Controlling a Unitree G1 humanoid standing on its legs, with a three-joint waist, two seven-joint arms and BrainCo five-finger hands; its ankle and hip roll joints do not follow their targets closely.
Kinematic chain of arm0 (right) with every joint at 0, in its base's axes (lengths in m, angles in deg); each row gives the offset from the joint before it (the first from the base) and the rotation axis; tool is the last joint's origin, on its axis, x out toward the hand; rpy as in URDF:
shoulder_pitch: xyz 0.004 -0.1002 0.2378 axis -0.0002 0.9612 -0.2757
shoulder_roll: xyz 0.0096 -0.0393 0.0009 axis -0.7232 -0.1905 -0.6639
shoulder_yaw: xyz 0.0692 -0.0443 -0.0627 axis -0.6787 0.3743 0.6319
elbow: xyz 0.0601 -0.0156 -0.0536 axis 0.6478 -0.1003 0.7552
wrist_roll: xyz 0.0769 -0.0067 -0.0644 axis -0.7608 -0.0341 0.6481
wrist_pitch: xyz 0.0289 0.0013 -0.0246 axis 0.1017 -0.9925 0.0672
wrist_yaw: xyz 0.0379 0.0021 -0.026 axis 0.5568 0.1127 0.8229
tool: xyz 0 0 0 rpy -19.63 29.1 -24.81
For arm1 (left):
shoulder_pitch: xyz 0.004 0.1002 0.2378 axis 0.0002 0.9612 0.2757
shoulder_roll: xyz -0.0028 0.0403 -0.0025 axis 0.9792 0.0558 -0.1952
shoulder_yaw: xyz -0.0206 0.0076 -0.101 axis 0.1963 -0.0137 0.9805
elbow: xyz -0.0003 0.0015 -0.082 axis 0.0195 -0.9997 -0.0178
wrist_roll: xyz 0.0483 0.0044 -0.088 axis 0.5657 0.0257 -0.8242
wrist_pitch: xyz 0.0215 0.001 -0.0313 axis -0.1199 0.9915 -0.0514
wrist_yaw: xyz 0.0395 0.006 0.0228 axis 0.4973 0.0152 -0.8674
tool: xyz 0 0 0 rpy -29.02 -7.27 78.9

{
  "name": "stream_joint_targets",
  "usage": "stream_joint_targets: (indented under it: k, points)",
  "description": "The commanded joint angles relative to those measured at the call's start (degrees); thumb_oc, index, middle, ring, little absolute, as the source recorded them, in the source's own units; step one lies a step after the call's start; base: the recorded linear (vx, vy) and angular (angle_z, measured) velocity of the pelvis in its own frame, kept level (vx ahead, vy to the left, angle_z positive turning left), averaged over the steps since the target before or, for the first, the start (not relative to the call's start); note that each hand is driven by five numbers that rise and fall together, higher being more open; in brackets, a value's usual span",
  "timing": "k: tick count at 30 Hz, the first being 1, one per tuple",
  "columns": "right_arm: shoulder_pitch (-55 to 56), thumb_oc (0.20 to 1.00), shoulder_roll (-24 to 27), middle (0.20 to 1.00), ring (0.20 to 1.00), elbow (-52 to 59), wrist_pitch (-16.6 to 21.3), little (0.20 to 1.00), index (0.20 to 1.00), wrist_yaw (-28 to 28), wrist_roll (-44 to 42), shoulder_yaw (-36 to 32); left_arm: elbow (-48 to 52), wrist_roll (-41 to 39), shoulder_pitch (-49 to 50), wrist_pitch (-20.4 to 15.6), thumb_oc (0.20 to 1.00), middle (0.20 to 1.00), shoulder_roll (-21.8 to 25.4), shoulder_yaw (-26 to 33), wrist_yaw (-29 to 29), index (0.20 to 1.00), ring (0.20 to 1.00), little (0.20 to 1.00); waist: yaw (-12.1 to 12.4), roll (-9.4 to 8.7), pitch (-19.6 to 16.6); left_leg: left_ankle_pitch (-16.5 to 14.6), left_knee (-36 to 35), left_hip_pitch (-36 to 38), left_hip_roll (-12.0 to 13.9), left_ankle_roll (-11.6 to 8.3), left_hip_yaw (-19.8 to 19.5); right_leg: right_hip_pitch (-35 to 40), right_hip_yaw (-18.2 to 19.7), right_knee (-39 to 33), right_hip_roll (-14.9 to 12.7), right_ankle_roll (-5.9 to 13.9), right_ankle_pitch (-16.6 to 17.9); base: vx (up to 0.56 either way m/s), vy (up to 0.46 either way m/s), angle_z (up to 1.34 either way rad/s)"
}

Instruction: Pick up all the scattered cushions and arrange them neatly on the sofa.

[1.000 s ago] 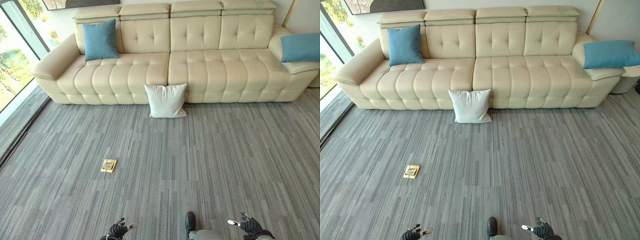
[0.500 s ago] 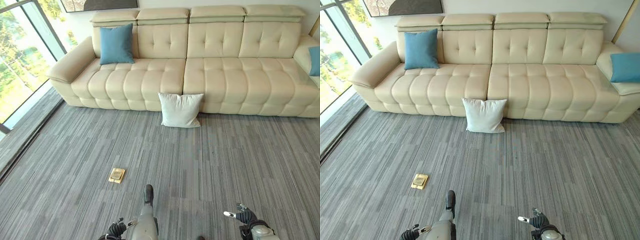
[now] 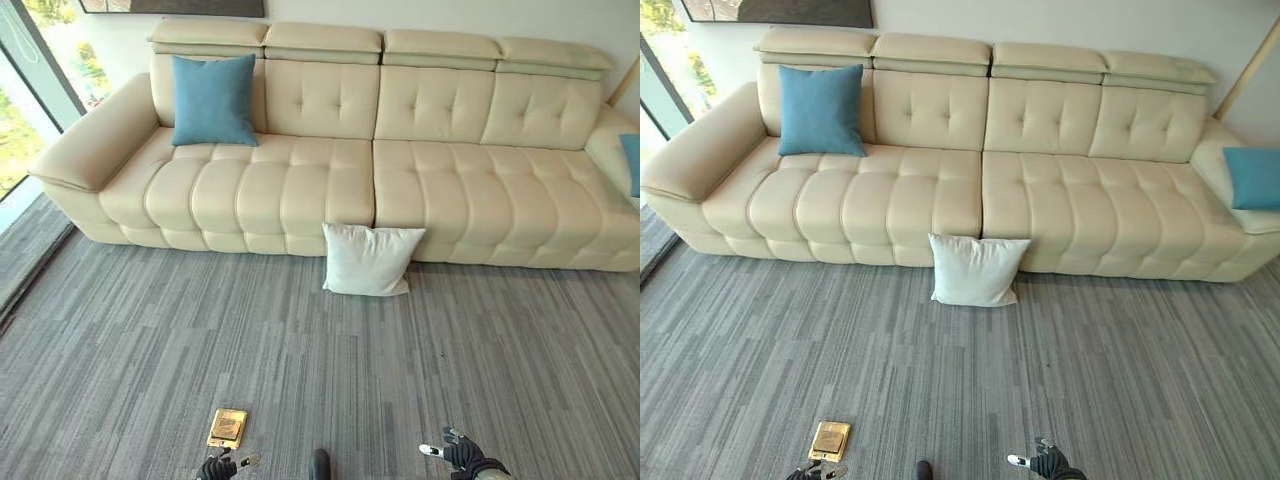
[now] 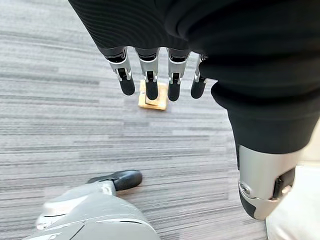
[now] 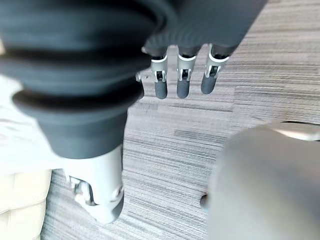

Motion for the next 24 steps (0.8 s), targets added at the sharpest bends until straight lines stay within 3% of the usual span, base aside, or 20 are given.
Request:
stream_joint_targets:
  k: [1, 5, 6, 7, 10, 13, 14, 15, 17, 20, 23, 24]
  points:
    - [-1.0, 1.000, 3.3, 1.000, 1.000, 2.2, 1.2, 1.000, 1.000, -0.5, -0.4, -0.3, 2.1, 2.1, -1.5, -1.3, 1.000, 1.000, 0.3, 0.9, 0.3, 1.000, 1.000, 1.000, -1.8, 0.76, 3.9, -6.1, 2.6, 1.5, 4.6, -7.72, -1.6, 0.8, -5.8, -15.5, 3.8, -2.90, 5.2, 0.23, -0.069, -0.28]
    - [-1.6, 1.000, 3.3, 1.000, 1.000, 1.9, 0.8, 1.000, 1.000, -0.6, -0.4, -0.2, 2.4, 2.6, -3.2, -1.6, 1.000, 1.000, 0.0, 0.2, -0.1, 1.000, 1.000, 1.000, -3.8, 0.26, 4.9, -7.9, 1.1, 5.3, 4.3, -9.58, -2.5, -2.1, -7.3, -39.1, 3.8, -1.37, 7.3, 0.25, -0.116, -0.07]
    - [-1.6, 1.000, 3.3, 1.000, 1.000, 1.9, 0.8, 1.000, 1.000, -0.6, -0.4, -0.2, 2.4, 2.6, -3.2, -1.6, 1.000, 1.000, 0.0, 0.2, -0.1, 1.000, 1.000, 1.000, -3.9, 0.44, 5.2, -8.0, 1.1, 5.7, 4.5, -9.62, -2.6, -1.5, -7.5, -39.5, 4.0, -1.39, 7.4, 0.31, -0.150, 0.11]
    - [-1.7, 1.000, 3.3, 1.000, 1.000, 1.6, 0.3, 1.000, 1.000, -0.5, 0.5, -0.5, 2.8, 3.0, -4.5, -2.0, 1.000, 1.000, 0.1, 0.3, -0.2, 1.000, 1.000, 1.000, -5.0, 0.46, 5.3, -8.9, 0.5, 7.5, 4.9, -10.56, -2.7, -2.9, -8.3, -46.4, 4.1, 0.01, 9.8, 0.40, -0.211, 0.20]
    - [-1.1, 1.000, 3.7, 1.000, 1.000, 0.7, 0.2, 1.000, 1.000, -0.3, 1.0, -1.1, 3.2, 3.3, -5.4, -2.3, 1.000, 1.000, 0.4, 0.6, -0.1, 1.000, 1.000, 1.000, -5.7, 0.18, 4.3, -10.7, 0.2, 9.6, 4.8, -11.14, -3.3, -2.3, -10.4, -49.5, 3.4, 0.60, 10.8, 0.38, -0.202, 0.20]
    - [-0.6, 1.000, 4.3, 1.000, 1.000, 0.6, 0.4, 1.000, 1.000, -0.2, 0.4, -1.4, 2.8, 3.0, -4.6, -2.4, 1.000, 1.000, -0.1, 1.4, -0.4, 1.000, 1.000, 1.000, -5.9, 0.09, 3.3, -12.1, 0.7, 11.8, 5.6, -11.81, -3.9, -0.2, -11.4, -48.0, 3.6, -0.73, 12.4, 0.25, -0.148, 0.28]
    - [-0.6, 1.000, 4.3, 1.000, 1.000, 0.6, 0.4, 1.000, 1.000, -0.2, 0.4, -1.4, 2.8, 3.0, -4.6, -2.4, 1.000, 1.000, -0.1, 1.4, -0.4, 1.000, 1.000, 1.000, -5.9, 0.10, 3.3, -12.1, 0.7, 11.9, 5.6, -11.81, -3.9, -0.2, -11.4, -48.0, 3.6, -0.73, 12.4, 0.53, -0.362, 0.32]
    - [-0.6, 1.000, 5.1, 1.000, 1.000, 1.2, 0.9, 1.000, 1.000, -0.1, -0.3, -1.6, 2.2, 2.0, -3.9, -2.5, 1.000, 1.000, -0.9, 1.6, -0.5, 1.000, 1.000, 1.000, -6.3, 0.97, 2.5, -11.7, 3.9, 11.7, 7.5, -13.37, -4.5, 0.7, -11.3, -45.1, 4.5, -2.31, 11.0, 0.31, -0.230, 0.44]
    - [-0.6, 1.000, 5.1, 1.000, 1.000, 1.2, 0.9, 1.000, 1.000, -0.1, -0.3, -1.6, 2.2, 2.0, -3.9, -2.5, 1.000, 1.000, -0.9, 1.6, -0.5, 1.000, 1.000, 1.000, -6.3, 0.99, 2.5, -11.7, 3.9, 11.7, 7.5, -13.38, -4.5, 0.6, -11.3, -45.1, 4.5, -2.32, 10.9, 0.24, -0.178, 0.33]
    - [-0.8, 1.000, 5.6, 1.000, 1.000, 1.6, 1.3, 1.000, 1.000, -0.2, -0.6, -0.8, 2.6, 0.9, -3.8, -2.5, 1.000, 1.000, -1.8, 1.1, -0.5, 1.000, 1.000, 1.000, -6.3, 1.82, 2.1, -4.9, 14.0, 8.6, 8.9, -16.97, -4.8, 3.7, -11.8, -44.1, 6.3, -5.13, 7.4, 0.28, -0.226, -0.04]
    - [-0.9, 1.000, 5.8, 1.000, 1.000, 1.8, 1.3, 1.000, 1.000, -0.3, -1.0, -0.7, 4.2, -0.1, -3.8, -2.2, 1.000, 1.000, -1.8, 0.6, -0.3, 1.000, 1.000, 1.000, -5.4, 0.16, 3.6, 1.0, 31.2, 1.3, 8.0, -18.64, -4.5, 8.2, -10.9, -44.1, 6.2, -7.83, 4.5, 0.22, -0.199, -0.07]
    - [-0.9, 1.000, 5.8, 1.000, 1.000, 1.8, 1.3, 1.000, 1.000, -0.3, -1.0, -0.7, 4.2, -0.1, -3.8, -2.2, 1.000, 1.000, -1.8, 0.6, -0.3, 1.000, 1.000, 1.000, -5.4, 0.20, 3.6, 0.9, 31.3, 1.2, 8.0, -18.64, -4.5, 8.2, -11.0, -44.1, 6.2, -7.84, 4.5, 0.21, -0.182, -0.08]
